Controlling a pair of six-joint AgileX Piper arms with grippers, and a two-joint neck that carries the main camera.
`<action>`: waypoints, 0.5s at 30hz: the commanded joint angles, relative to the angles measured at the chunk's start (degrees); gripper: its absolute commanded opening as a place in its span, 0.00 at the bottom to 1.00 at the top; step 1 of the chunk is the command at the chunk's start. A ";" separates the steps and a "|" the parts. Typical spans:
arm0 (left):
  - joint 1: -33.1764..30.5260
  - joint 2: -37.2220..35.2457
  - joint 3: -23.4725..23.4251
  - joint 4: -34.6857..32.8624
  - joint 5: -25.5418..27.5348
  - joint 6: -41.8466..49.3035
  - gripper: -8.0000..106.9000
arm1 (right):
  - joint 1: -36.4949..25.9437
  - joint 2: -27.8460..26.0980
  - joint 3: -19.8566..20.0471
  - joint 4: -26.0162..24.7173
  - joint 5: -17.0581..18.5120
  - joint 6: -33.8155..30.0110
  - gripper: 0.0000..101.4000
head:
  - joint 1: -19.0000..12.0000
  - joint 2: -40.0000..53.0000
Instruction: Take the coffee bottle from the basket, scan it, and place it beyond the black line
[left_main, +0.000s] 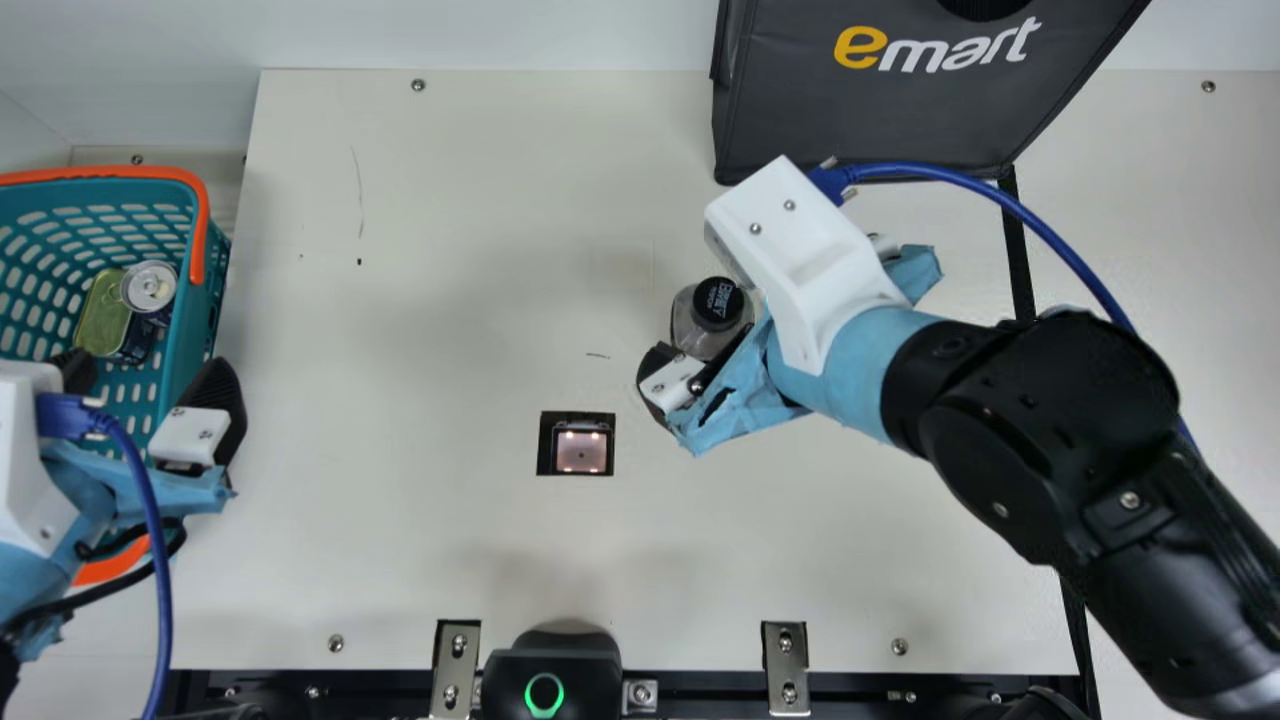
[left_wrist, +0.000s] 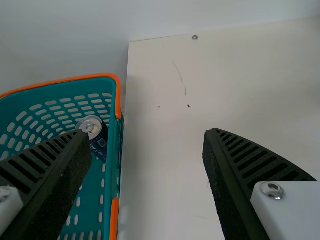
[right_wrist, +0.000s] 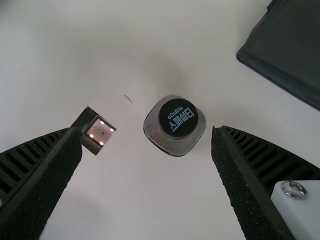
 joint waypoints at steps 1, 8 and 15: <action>0.00 0.00 0.00 0.00 0.00 0.00 0.85 | 0.10 0.34 0.12 -0.10 -0.32 -0.20 0.90 | -1.48 0.09; 0.00 0.00 0.00 0.00 0.00 0.00 0.85 | -0.43 2.34 0.70 -0.80 -1.66 -1.31 0.90 | -1.48 0.09; 0.00 0.00 0.00 0.00 0.00 0.00 0.85 | -2.35 6.27 -0.83 -0.75 -2.89 -3.20 0.90 | -1.48 0.09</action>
